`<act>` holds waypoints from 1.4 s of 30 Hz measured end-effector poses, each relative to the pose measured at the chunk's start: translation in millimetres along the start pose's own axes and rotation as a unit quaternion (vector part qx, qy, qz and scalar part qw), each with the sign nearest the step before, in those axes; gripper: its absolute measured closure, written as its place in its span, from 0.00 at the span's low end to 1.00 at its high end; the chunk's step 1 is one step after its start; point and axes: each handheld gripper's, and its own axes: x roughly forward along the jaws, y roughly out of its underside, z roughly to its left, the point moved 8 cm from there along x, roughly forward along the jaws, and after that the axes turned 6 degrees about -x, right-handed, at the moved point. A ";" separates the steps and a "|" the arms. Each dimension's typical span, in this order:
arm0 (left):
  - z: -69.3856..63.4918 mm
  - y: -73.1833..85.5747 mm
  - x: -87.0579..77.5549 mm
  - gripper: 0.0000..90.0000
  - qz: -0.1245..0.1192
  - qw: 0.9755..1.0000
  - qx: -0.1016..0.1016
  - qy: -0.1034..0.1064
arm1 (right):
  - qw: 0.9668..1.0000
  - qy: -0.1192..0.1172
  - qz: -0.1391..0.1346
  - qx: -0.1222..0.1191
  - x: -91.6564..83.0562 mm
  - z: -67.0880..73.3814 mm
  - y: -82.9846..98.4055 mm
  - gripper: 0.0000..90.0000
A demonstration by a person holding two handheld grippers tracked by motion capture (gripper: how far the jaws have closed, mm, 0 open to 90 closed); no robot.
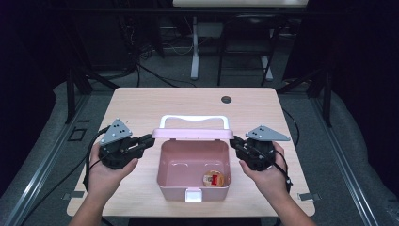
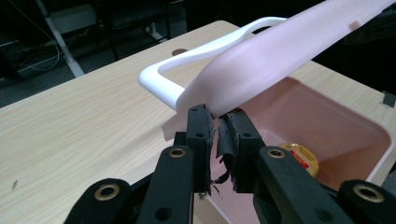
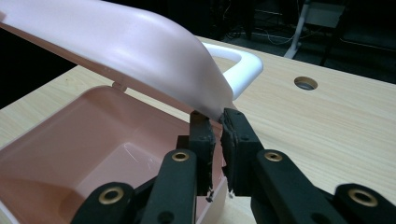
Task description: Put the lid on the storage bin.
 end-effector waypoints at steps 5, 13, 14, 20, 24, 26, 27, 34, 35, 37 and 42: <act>-0.9 1.8 -0.8 0.90 0.004 1.000 0.000 0.004 | 1.000 -0.004 0.000 0.003 -1.5 0.3 0.6 0.91; -2.6 5.4 -2.1 0.90 0.007 1.000 -0.004 0.009 | 1.000 -0.011 0.001 0.000 -5.2 2.4 3.1 0.90; -2.9 6.7 -2.6 0.90 0.008 1.000 -0.004 0.011 | 1.000 -0.012 0.002 0.001 -5.8 2.7 3.5 0.90; -3.9 10.2 -4.1 0.90 0.006 1.000 -0.008 0.015 | 1.000 -0.016 0.000 -0.001 -8.2 4.3 5.5 0.90; -4.9 12.0 -4.6 0.90 0.006 1.000 -0.007 0.017 | 1.000 -0.019 0.000 -0.002 -10.3 4.9 6.8 0.89; -4.8 12.6 -5.2 0.91 0.007 1.000 -0.007 0.017 | 1.000 -0.020 -0.001 0.001 -11.9 5.0 7.3 0.89; -4.8 12.6 -5.2 0.91 0.007 1.000 -0.007 0.017 | 1.000 -0.020 -0.001 0.001 -11.9 5.0 7.3 0.89; -6.5 12.8 -6.9 0.92 0.007 1.000 -0.003 0.014 | 1.000 -0.023 -0.002 0.002 -18.5 4.6 10.1 0.89; -6.6 12.7 -7.1 0.92 0.008 1.000 -0.002 0.014 | 1.000 -0.024 0.001 0.002 -20.0 4.5 11.3 0.89; -6.4 12.7 -7.4 0.92 0.007 1.000 -0.002 0.014 | 1.000 -0.026 0.003 0.003 -20.7 4.6 12.0 0.88; -8.7 15.0 -8.4 0.92 0.009 1.000 0.000 0.012 | 1.000 -0.023 0.011 0.006 -24.6 -1.8 17.3 0.88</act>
